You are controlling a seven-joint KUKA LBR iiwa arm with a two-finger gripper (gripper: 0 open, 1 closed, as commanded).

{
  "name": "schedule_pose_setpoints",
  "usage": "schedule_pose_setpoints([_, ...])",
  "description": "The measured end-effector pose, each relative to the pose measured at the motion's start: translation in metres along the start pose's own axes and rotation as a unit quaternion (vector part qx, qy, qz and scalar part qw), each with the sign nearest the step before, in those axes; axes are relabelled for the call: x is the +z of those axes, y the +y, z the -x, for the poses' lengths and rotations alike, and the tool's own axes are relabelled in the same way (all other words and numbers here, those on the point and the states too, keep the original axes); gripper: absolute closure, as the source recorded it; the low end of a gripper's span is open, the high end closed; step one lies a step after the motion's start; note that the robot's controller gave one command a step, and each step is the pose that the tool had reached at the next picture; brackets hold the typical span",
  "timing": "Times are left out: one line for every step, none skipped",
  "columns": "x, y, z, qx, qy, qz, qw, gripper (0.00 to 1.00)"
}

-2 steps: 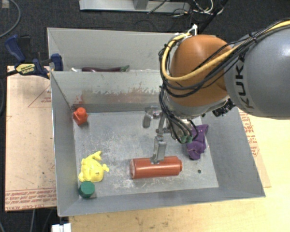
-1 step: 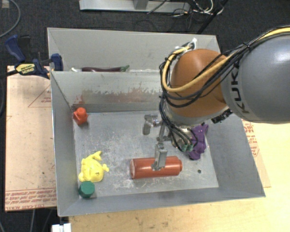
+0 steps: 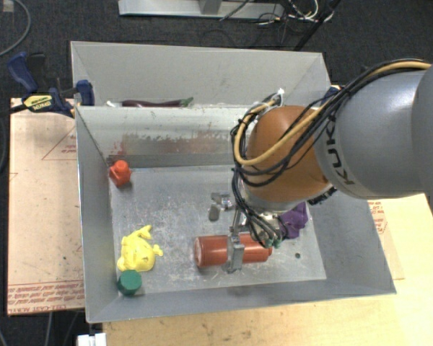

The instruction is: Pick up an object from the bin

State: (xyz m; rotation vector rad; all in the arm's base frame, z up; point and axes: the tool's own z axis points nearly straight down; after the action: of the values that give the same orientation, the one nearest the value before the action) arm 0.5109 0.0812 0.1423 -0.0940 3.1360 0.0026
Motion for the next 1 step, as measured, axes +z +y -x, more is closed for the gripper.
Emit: schedule_pose_setpoints([0.0725,-0.0165,0.0241,0.046,-0.0035,0.001,0.9989,1.00])
